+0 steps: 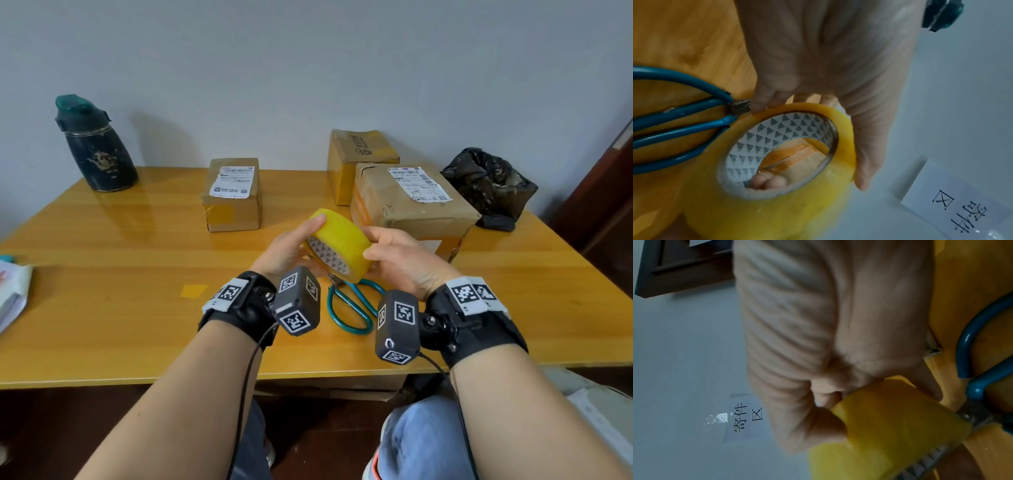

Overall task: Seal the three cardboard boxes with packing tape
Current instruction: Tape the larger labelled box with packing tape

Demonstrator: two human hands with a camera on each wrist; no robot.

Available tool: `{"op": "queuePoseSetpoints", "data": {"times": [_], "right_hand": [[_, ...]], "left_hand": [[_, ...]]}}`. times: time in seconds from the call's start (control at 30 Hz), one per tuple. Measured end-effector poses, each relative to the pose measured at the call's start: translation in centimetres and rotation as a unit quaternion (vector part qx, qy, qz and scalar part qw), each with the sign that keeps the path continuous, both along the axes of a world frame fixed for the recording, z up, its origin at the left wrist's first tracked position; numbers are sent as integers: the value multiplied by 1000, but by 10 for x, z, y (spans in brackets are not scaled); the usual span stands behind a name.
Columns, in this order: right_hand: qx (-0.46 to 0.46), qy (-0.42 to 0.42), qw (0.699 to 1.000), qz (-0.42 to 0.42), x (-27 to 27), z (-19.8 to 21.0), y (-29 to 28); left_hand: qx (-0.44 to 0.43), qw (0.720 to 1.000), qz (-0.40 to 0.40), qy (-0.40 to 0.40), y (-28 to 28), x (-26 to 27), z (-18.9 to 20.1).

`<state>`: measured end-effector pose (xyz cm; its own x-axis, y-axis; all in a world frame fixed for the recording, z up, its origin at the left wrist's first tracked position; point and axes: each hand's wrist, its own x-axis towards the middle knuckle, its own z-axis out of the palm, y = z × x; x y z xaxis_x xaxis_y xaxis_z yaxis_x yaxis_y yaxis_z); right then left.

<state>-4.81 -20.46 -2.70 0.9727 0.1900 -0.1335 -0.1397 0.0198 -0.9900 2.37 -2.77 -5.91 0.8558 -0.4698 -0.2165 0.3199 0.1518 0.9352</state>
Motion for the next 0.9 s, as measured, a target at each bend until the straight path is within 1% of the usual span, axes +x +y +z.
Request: {"op": "queuePoseSetpoints", "data": {"times": [0.13,0.2,0.3,0.37,0.5,0.57,0.73,0.83,0.9], "right_hand": [[17,0,997,-72,2,-4,8],[10,-7,994,-108,3,-4,13],[11,-30,990,-136,5,-4,18],[21,-38,991,-126,5,-4,19],[21,-43,997,-62,2,-4,15],[20,-42,998,-46,1,-5,12],[6,-33,999,-18,-1,-6,8],[-3,-21,1000,-16,0,-4,10],[-4,-12,999,-33,1,-4,13]], "left_hand": [[-10,999,31,18,-8,-8,8],[-25,998,43,33,-14,-9,10],[-31,998,41,44,-20,-14,10],[-30,998,29,43,-22,-15,10],[-21,998,-9,57,-15,-9,13],[-30,995,-38,83,-12,-8,14],[-86,979,-61,176,-6,-9,13],[-100,972,-67,204,-6,-12,15],[-94,970,-67,212,-7,-14,16]]}}
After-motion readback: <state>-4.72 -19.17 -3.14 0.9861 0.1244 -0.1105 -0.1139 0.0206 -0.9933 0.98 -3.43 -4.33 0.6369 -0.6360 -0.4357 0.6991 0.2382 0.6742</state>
